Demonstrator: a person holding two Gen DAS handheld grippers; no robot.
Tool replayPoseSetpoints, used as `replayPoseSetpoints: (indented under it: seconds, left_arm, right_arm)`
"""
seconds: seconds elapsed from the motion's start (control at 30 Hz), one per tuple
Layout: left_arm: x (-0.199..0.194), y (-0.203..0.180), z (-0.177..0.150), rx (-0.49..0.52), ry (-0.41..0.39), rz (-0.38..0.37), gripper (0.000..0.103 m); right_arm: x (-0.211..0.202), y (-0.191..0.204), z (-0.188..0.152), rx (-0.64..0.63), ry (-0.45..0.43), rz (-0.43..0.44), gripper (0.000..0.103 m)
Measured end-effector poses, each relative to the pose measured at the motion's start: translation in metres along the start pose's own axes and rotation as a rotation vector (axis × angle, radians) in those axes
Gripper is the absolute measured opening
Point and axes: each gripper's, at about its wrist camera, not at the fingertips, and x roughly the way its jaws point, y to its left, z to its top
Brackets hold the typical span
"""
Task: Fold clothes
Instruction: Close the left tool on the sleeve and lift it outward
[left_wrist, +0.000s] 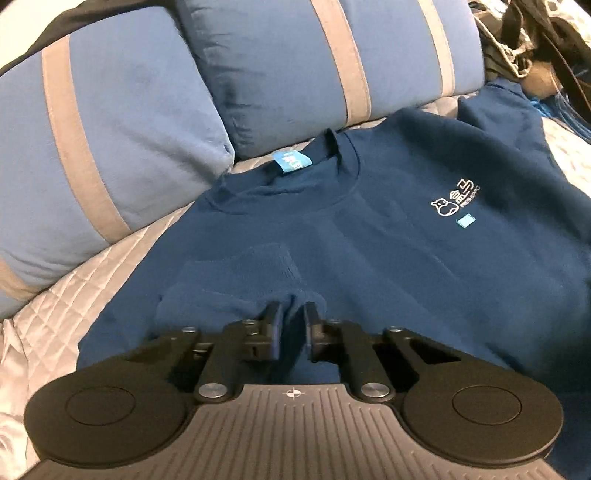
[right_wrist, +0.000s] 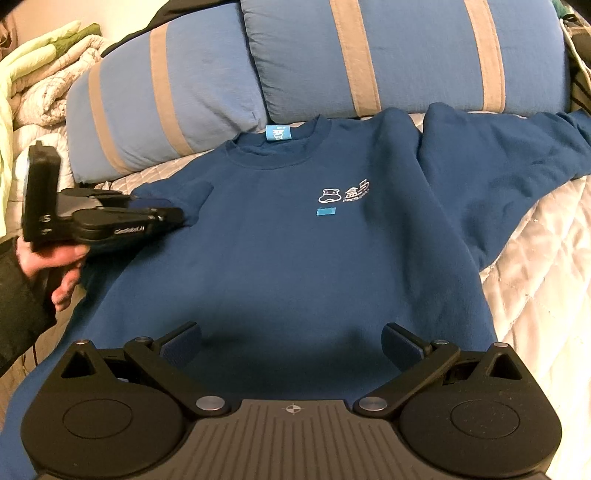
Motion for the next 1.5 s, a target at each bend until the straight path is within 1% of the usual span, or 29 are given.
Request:
replayPoseSetpoints:
  seconds: [0.07,0.2,0.33,0.5,0.63,0.8,0.9,1.0,1.2,1.33,1.4,1.5]
  left_arm:
    - [-0.01,0.002,0.0,-0.002,-0.018,0.012,0.006]
    - [-0.039,0.014,0.004,-0.017,-0.095,0.042,0.006]
    - [-0.079,0.04,0.01,-0.065,-0.192,0.084,0.006]
    - [-0.126,0.076,0.012,-0.132,-0.294,0.147,0.006]
    - [-0.162,0.106,0.003,-0.189,-0.355,0.207,0.006]
    - [-0.2,0.143,-0.024,-0.27,-0.416,0.306,0.006]
    - [-0.223,0.168,-0.05,-0.355,-0.444,0.363,0.006]
    - [-0.242,0.19,-0.079,-0.433,-0.453,0.437,0.006]
    - [-0.269,0.226,-0.154,-0.605,-0.433,0.543,0.006]
    - [-0.271,0.238,-0.223,-0.809,-0.395,0.578,0.006]
    - [-0.266,0.237,-0.259,-0.911,-0.357,0.577,0.006]
    - [-0.253,0.225,-0.306,-1.017,-0.285,0.567,0.007]
  right_arm:
    - [0.001,0.0,-0.001,0.002,0.001,0.002,0.103]
    - [0.001,0.0,0.0,-0.008,0.007,-0.001,0.103]
    - [0.001,0.0,-0.001,-0.017,0.006,-0.009,0.103]
    - [0.001,0.001,-0.002,-0.018,0.005,-0.014,0.103]
    - [0.001,0.003,-0.002,-0.024,0.007,-0.021,0.103]
    - [0.0,0.005,-0.002,-0.033,0.008,-0.03,0.103]
    - [-0.001,0.006,-0.002,-0.042,0.006,-0.035,0.103]
    - [-0.001,0.008,-0.003,-0.052,0.008,-0.041,0.103]
    - [0.001,0.01,-0.003,-0.067,0.02,-0.048,0.103]
    - [0.001,0.01,-0.002,-0.065,0.023,-0.049,0.103]
    - [0.001,0.01,-0.002,-0.064,0.024,-0.05,0.103]
    - [0.002,0.011,-0.001,-0.062,0.028,-0.052,0.103]
